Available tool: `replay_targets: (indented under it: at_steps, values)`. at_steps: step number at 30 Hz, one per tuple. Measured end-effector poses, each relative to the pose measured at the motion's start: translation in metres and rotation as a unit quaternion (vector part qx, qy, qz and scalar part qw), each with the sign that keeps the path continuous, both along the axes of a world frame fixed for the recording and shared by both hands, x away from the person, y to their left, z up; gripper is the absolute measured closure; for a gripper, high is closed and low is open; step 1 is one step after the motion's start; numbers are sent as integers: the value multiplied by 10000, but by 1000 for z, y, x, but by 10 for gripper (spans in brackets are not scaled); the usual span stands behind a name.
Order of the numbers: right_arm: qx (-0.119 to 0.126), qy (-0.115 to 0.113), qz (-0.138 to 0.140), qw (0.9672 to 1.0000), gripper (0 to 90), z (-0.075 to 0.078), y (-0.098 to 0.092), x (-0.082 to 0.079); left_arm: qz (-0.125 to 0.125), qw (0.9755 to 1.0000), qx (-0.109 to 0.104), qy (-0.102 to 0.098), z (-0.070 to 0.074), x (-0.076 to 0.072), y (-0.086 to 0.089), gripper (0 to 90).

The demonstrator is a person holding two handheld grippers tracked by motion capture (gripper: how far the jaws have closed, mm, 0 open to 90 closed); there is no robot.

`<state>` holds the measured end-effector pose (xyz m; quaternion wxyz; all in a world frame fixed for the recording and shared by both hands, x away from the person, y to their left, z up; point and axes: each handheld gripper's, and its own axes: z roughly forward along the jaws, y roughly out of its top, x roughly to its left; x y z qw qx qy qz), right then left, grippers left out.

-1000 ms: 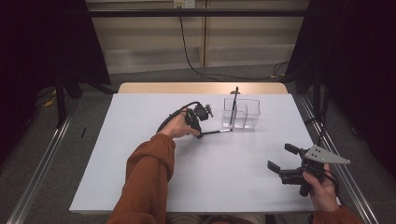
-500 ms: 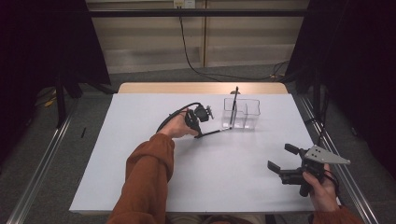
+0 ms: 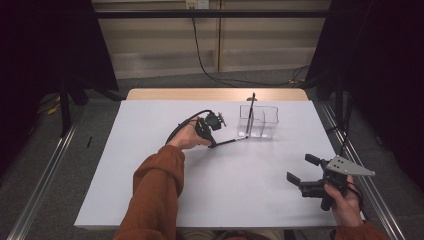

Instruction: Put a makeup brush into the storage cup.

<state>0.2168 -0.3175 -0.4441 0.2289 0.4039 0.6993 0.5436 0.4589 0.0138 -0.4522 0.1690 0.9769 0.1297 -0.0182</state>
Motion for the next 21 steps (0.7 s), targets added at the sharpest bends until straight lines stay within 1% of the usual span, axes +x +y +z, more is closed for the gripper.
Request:
replay_targets:
  at_steps: [1, 3, 4, 5, 7, 8, 11, 15, 17, 18, 21]
  values:
    - [-1, 2, 1, 10000, 5, 0, 0, 0, 50, 10000, -47, 7, 0, -1, 1, 843]
    - [-1, -1, 2, 10000, 5, 0, 0, 0, 74, 9999, -99, 41, 0, -1, 2, 843]
    - [-7, -3, 5, 10000, 6, 0, 0, 0, 152, 9997, -181, 48, -1, -2, 2, 843]
    - [-6, -4, 6, 10000, 5, 0, 0, 0, 125, 9998, -163, 84, -1, -2, 3, 843]
    - [-4, -5, 4, 10000, 5, 0, 0, 0, 136, 9996, -211, 87, -1, -3, 4, 843]
    - [-1, -5, -5, 10000, 5, 0, 0, 0, 121, 9997, -202, 83, 0, -2, 5, 843]
    - [0, -7, -7, 10000, 5, 0, 0, 0, 133, 9994, -293, 111, 2, -3, 8, 843]
    - [-4, -6, -9, 10000, 5, 0, 0, 0, 215, 9987, -444, 162, 4, -5, 12, 843]
    - [-4, 0, -8, 10000, 5, 0, 0, 0, 240, 9985, -477, 111, 5, -5, 14, 843]
    - [-6, 3, -9, 10000, 5, 0, 0, 0, 243, 9983, -509, 160, 6, -5, 16, 843]
    - [-10, 5, -6, 10000, 5, 0, 0, 0, 283, 9979, -560, 162, 7, -6, 18, 843]
